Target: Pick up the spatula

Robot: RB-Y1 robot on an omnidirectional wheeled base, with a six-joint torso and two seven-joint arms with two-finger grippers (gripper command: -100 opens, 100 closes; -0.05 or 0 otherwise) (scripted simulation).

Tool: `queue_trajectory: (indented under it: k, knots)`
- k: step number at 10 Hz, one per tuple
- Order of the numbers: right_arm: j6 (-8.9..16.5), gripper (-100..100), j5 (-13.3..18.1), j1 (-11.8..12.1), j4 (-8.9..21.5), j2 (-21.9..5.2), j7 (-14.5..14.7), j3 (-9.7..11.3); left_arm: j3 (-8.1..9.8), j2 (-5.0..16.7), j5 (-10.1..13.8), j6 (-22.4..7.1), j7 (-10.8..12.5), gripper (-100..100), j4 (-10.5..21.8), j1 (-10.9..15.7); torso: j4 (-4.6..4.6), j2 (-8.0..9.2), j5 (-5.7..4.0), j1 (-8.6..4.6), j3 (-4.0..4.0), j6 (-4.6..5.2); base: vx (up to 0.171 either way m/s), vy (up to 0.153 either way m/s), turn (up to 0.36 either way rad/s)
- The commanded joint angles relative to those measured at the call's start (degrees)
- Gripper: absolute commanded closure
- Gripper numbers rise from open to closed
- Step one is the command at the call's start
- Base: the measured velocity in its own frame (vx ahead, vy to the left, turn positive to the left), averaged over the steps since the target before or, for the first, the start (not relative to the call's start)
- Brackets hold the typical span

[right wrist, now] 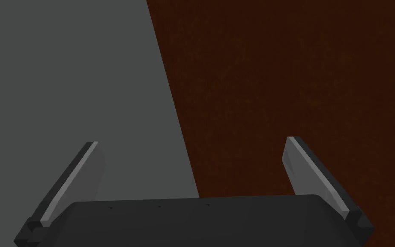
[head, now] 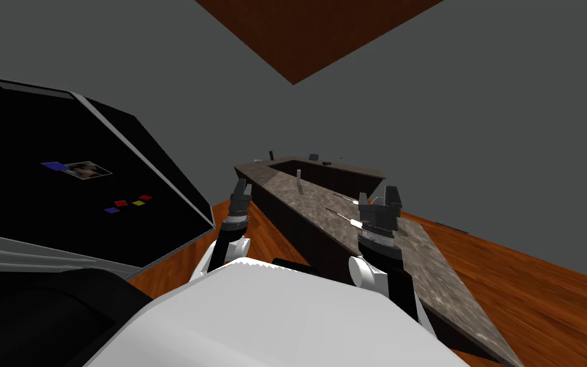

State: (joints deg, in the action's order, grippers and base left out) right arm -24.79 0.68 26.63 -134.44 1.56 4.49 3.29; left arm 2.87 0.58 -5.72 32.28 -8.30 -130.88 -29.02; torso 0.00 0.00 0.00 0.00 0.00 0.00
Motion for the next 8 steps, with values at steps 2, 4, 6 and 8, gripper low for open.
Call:
queue_trajectory:
  k: [2, 4, 6, 8]
  knots:
    - [0.22, -100, -0.09, -0.49, 0.44, -4.33, 0.21, -0.03, 0.0, 0.0, 0.0, 0.0, 0.0, 0, 0.0, 0.0, 0.0, 0.0, 0.01, 0.03, 0.0, -0.01, 0.0, 0.02, 0.049]
    - [0.35, -100, -0.15, -0.84, 0.76, -6.7, 0.34, -0.09, 0.0, 0.0, 0.0, 0.0, 0.0, 0, 0.0, 0.0, 0.0, 0.0, 0.03, 0.12, 0.0, -0.01, 0.001, 0.033, 0.041]
    - [0.7, -100, -0.29, -1.83, 1.68, -10.62, 0.67, -0.32, 0.0, 0.0, 0.0, 0.0, 0.0, 0, 0.0, 0.0, 0.0, -0.02, 0.02, 0.09, -0.01, -0.01, 0.005, 0.032, 0.083]
    - [0.91, -100, -0.36, -2.44, 2.29, -13.55, 0.87, -0.48, 0.0, 0.0, 0.0, 0.0, 0.0, 0, 0.0, 0.0, -0.01, -0.02, 0.02, 0.09, -0.01, 0.0, 0.003, 0.029, 0.059]
